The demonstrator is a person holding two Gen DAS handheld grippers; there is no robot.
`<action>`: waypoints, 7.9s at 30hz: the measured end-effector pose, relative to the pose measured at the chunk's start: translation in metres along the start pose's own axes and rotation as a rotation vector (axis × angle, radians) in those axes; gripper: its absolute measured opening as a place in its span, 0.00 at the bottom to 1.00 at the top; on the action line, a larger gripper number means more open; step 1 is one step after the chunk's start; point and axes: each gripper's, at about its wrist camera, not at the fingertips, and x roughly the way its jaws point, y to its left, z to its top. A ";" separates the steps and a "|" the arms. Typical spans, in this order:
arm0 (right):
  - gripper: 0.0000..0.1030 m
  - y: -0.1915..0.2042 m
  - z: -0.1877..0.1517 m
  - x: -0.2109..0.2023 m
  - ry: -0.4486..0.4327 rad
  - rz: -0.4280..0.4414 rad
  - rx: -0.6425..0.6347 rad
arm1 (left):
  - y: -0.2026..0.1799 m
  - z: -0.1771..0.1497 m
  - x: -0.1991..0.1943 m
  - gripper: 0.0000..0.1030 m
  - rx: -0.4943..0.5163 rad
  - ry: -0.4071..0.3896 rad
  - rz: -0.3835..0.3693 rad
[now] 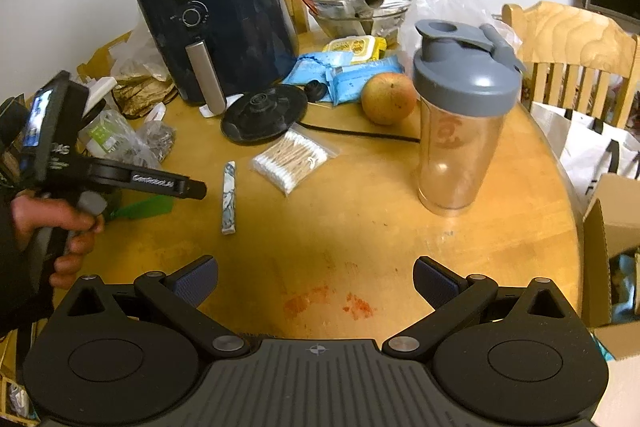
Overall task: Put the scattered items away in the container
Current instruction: 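Close the left gripper around the grey-white marble-patterned strip, then lift the marble strip with the left gripper while the right gripper moves toward the cotton swab bag, then close the right gripper around the cotton swab bag while the left gripper holds the strip, then carry the marble strip and cotton swab bag in both grippers toward the box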
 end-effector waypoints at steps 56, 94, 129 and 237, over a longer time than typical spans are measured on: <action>1.00 -0.028 -0.024 -0.020 0.008 -0.038 0.067 | 0.013 -0.007 0.050 0.15 -0.096 0.054 0.059; 1.00 -0.008 -0.021 -0.014 0.028 0.092 -0.113 | 0.031 -0.068 -0.125 0.15 -0.272 -0.105 -0.092; 1.00 0.025 -0.019 -0.008 0.014 0.130 -0.307 | 0.001 -0.118 -0.171 0.15 -0.314 -0.128 -0.023; 0.73 0.044 0.104 0.150 0.024 0.209 -0.612 | 0.035 -0.116 -0.153 0.15 -0.459 -0.071 0.034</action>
